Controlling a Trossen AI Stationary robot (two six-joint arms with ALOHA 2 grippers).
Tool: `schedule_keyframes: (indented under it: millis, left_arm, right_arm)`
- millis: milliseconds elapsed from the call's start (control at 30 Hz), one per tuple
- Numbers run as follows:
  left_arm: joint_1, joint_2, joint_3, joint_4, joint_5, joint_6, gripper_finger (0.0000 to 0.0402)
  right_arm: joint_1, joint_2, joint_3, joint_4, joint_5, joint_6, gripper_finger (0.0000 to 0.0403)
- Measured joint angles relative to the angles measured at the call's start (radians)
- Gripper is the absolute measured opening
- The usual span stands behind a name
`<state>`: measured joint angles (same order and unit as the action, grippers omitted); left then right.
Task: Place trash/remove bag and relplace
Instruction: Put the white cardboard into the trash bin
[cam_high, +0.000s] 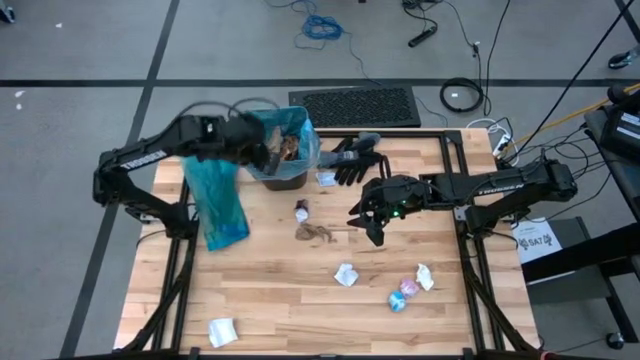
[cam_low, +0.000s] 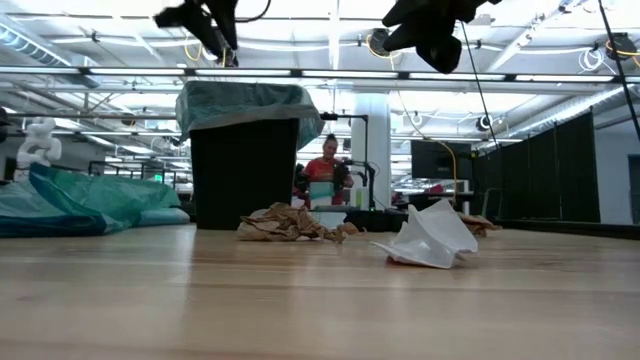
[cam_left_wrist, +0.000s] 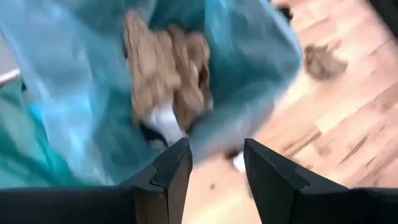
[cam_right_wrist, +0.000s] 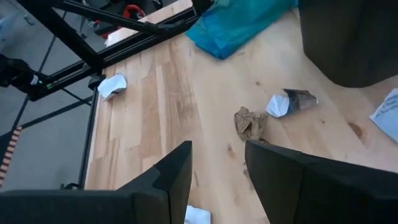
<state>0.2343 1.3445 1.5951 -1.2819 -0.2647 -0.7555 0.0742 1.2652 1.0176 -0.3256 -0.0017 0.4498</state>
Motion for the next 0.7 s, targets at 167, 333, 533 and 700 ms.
schedule_keyframes:
  millis: [167,333,533,700]
  left_arm:
    - [-0.246,0.002,0.000,-0.088,-0.130,-0.266,0.0150]
    - [-0.487,0.018,0.000,-0.093,-0.162,-0.551,0.0150]
    - [-0.681,0.094,0.000,-0.123,-0.173,-0.809,0.0150]
    - [-0.747,0.216,0.000,-0.099,-0.146,-0.835,0.0151]
  right_arm:
    - [0.000,0.000,0.000,-0.003,0.000,-0.041,0.0141]
    - [0.000,0.000,0.000,-0.011,0.000,-0.062,0.0141]
    - [0.000,0.000,0.000,-0.026,0.000,-0.129,0.0141]
    - [0.000,0.000,0.000,-0.025,0.000,-0.152,0.0141]
